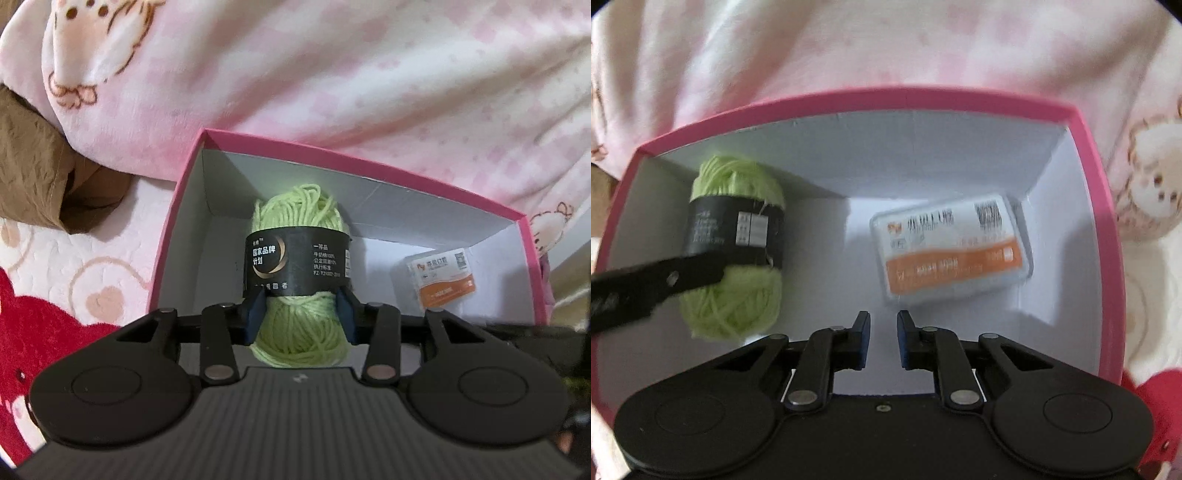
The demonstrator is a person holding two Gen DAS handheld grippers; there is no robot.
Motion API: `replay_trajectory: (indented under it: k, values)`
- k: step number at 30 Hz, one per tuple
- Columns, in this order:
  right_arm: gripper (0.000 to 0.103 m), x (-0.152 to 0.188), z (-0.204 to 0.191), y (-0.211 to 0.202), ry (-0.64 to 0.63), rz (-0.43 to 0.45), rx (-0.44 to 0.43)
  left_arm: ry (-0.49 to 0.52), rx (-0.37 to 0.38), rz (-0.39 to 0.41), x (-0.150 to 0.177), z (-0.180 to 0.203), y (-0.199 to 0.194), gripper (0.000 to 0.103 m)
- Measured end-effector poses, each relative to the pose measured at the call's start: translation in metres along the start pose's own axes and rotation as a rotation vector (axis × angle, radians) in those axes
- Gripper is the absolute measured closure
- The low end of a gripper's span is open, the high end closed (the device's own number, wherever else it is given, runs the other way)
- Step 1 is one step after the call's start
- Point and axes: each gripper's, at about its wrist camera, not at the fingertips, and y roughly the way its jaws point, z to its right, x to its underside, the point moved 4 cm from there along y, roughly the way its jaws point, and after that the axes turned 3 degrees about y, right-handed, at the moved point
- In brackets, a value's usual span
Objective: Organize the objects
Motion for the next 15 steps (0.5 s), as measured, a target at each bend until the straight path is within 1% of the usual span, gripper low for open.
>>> replay_trajectory:
  k: [2,4,6,7,8,10,12,13,15]
  values:
    - [0.085,-0.007,-0.003,0.002,-0.011,0.019,0.024,0.015,-0.001,0.001,0.001,0.000,-0.003,0.059]
    - [0.085,-0.013,-0.003,0.003,0.007,0.039,0.012,0.010,0.008,0.005,0.003,-0.001,-0.007,0.058]
    - [0.085,-0.014,0.001,0.005,0.032,0.036,0.017,-0.006,0.026,0.017,0.006,-0.001,-0.009,0.055]
    - [0.081,-0.013,0.003,0.004,0.038,0.044,0.015,-0.004,0.027,0.012,0.008,0.000,-0.010,0.055]
    - [0.080,-0.011,0.005,0.002,0.038,0.050,-0.003,-0.001,0.022,0.012,0.010,0.000,-0.011,0.055]
    - [0.078,-0.003,0.009,-0.008,0.042,0.053,-0.074,0.011,0.025,0.023,0.014,0.001,-0.016,0.052]
    - [0.074,0.011,0.019,-0.027,0.050,0.078,-0.132,0.027,0.040,0.025,0.016,0.002,-0.025,0.047]
    - [0.071,0.017,0.022,-0.037,0.050,0.089,-0.154,0.042,0.052,0.027,0.017,0.002,-0.031,0.046]
    - [0.069,0.031,0.024,-0.056,0.038,0.106,-0.203,0.079,0.058,0.040,0.021,0.005,-0.046,0.045]
